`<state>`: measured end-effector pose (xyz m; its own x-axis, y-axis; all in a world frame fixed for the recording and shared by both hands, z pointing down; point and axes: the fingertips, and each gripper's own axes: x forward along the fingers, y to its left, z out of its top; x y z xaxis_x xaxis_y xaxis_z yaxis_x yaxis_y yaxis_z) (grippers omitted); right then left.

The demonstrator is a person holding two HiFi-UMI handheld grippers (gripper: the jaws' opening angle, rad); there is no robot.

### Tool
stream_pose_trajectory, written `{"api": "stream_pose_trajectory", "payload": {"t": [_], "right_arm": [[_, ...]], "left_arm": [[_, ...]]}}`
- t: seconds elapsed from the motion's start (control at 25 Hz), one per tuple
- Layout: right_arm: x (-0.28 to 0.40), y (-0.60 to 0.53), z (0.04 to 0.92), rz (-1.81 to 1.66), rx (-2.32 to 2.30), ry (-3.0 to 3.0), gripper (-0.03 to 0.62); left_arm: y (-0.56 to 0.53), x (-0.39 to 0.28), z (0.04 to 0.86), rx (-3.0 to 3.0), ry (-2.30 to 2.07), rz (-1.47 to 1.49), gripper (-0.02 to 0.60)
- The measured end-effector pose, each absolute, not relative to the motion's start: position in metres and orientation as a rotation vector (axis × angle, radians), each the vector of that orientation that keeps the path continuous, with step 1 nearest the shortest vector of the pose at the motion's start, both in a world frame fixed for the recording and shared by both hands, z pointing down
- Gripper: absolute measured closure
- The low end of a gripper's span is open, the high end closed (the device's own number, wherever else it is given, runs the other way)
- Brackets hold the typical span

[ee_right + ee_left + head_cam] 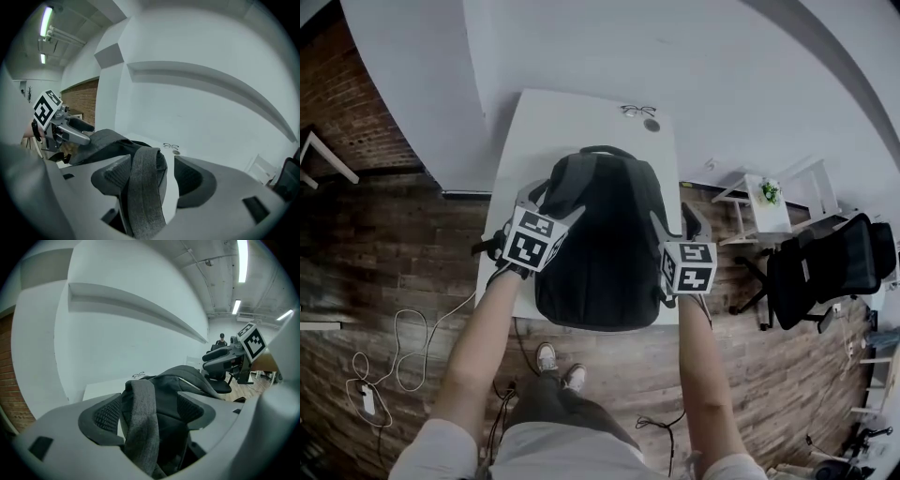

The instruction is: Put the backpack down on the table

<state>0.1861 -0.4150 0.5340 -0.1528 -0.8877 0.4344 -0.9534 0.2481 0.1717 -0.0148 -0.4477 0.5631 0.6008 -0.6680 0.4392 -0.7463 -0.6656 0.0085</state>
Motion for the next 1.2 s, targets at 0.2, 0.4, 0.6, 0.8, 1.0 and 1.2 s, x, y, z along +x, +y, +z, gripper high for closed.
{"api": "stream_pose_trajectory", "payload": {"t": [0.2,0.4,0.6,0.8,1.0,1.2], "right_arm": [[0.189,-0.392,0.520,0.182,1.697,-2.098,0.298],[0.182,-0.363,0.513,0.212,1.682,-2.128,0.298],[0.175,-0.337,0.507,0.201,1.640,-2.152,0.301],[0.178,-0.311,0.503,0.187,1.652,-2.139,0.519],[0.178,-0.288,0.487,0.193,1.670,-2.191,0.534],[0.180,-0.267,0.451,0.138,1.704,-2.256,0.546]], "left_arm": [[-0.419,-0.022,0.542,2.619,-1.235,0.577,0.209],[-0.385,-0.029,0.526,2.594,-1.293,0.560,0.246],[-0.356,-0.033,0.514,2.567,-1.377,0.523,0.302],[-0.332,-0.038,0.498,2.557,-1.488,0.492,0.416],[-0.311,-0.037,0.483,2.562,-1.575,0.464,0.520],[-0.289,-0.035,0.456,2.584,-1.671,0.370,0.563]]}}
